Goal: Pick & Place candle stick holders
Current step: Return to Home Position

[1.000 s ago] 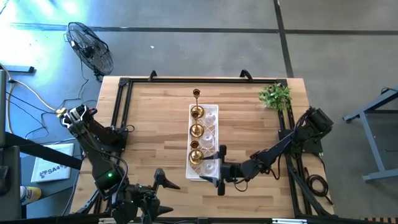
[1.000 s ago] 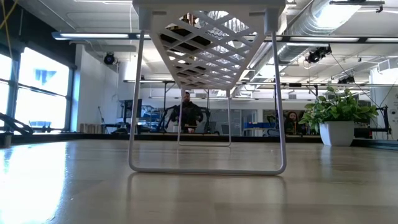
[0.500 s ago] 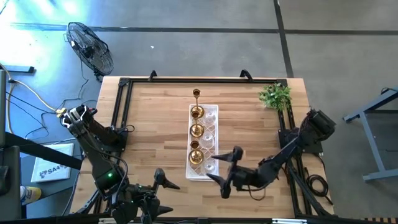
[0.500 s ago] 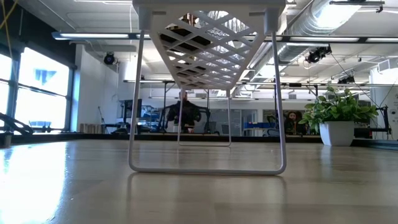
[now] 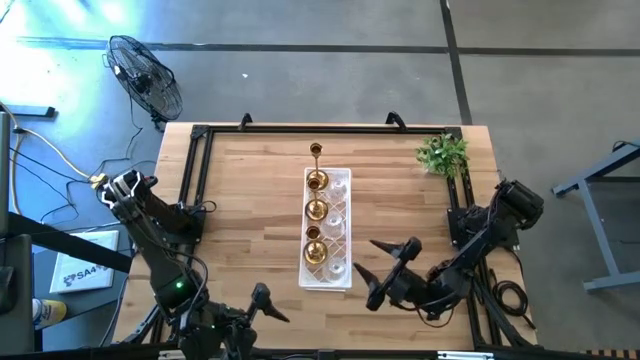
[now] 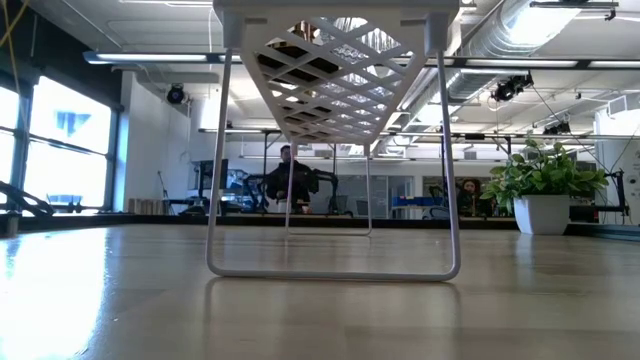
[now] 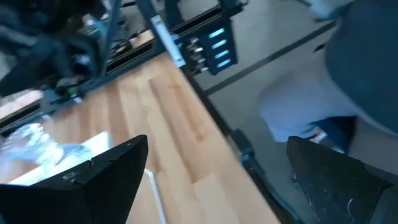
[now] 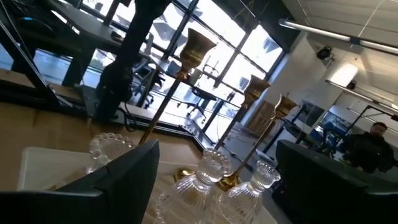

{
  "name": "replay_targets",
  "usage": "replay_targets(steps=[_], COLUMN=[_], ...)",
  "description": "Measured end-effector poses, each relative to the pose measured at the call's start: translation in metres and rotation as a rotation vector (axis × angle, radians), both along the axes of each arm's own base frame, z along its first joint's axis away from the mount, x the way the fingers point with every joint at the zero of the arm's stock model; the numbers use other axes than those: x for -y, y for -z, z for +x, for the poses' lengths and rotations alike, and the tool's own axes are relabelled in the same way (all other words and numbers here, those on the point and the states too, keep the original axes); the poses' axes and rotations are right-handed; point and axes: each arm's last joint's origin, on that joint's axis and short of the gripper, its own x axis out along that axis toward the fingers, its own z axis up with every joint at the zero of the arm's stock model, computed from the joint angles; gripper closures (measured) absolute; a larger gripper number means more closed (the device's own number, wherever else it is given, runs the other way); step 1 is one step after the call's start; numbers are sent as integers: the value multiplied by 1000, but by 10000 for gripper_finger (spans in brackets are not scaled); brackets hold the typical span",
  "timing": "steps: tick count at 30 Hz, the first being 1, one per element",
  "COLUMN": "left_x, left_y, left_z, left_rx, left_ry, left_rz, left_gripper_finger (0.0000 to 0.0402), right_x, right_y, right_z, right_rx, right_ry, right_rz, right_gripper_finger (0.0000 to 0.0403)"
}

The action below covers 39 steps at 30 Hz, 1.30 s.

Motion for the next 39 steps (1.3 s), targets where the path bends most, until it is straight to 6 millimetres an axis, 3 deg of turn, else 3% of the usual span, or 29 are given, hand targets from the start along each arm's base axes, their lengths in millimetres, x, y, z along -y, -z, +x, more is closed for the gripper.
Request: replay_targets(steps=[8,14,21,27,29,34,39], left_x=[-17,-35,-48,-51,-53,-69,-112], left_y=[-3,-3,-10,-30,-36,-57,-76], left_z=[20,38,52,50,49,43,38], left_rx=[74,71,163,221,217,154,25], left_ry=[-215,-238,-281,-348,-340,-350,-389], left_rz=[-21,29,166,301,346,439,451], left_gripper_finger=[25,46,165,327,379,381,399], right_x=[-3,0,16,35,41,60,90], right_y=[-4,-16,-51,-82,-88,-108,-128], right_z=[-5,-10,-25,-42,-47,-64,-90], right_rx=[5,16,56,79,59,38,-17], right_ry=[-17,-40,-70,-76,-76,-61,-25], right_rz=[7,-4,3,23,2,-1,-20], right_gripper_finger=[86,105,205,366,391,396,400])
